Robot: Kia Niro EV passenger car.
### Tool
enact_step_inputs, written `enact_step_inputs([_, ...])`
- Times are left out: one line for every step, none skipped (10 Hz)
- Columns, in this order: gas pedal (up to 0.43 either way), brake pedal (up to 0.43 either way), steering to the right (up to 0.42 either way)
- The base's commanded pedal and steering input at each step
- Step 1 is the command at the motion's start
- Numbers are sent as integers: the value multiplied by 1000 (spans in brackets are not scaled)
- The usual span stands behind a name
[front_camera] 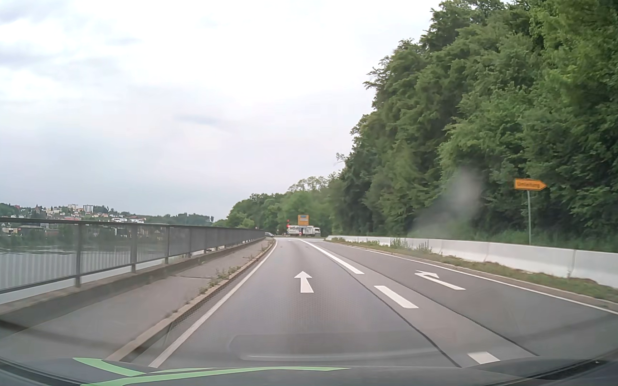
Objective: Follow the waypoints while adhering to traffic rules and regulations
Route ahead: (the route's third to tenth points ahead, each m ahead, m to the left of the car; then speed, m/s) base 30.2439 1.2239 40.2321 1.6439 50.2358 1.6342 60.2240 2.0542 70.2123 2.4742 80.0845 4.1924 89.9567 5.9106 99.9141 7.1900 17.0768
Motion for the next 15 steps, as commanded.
enact_step_inputs([0,134,-5])
enact_step_inputs([0,134,-5])
enact_step_inputs([0,122,-5])
enact_step_inputs([0,122,-5])
enact_step_inputs([0,116,-5])
enact_step_inputs([0,110,-5])
enact_step_inputs([0,104,-5])
enact_step_inputs([0,104,-5])
enact_step_inputs([0,98,-5])
enact_step_inputs([0,85,-5])
enact_step_inputs([0,73,-5])
enact_step_inputs([0,67,-5])
enact_step_inputs([0,67,-5])
enact_step_inputs([0,67,-5])
enact_step_inputs([0,61,-5])
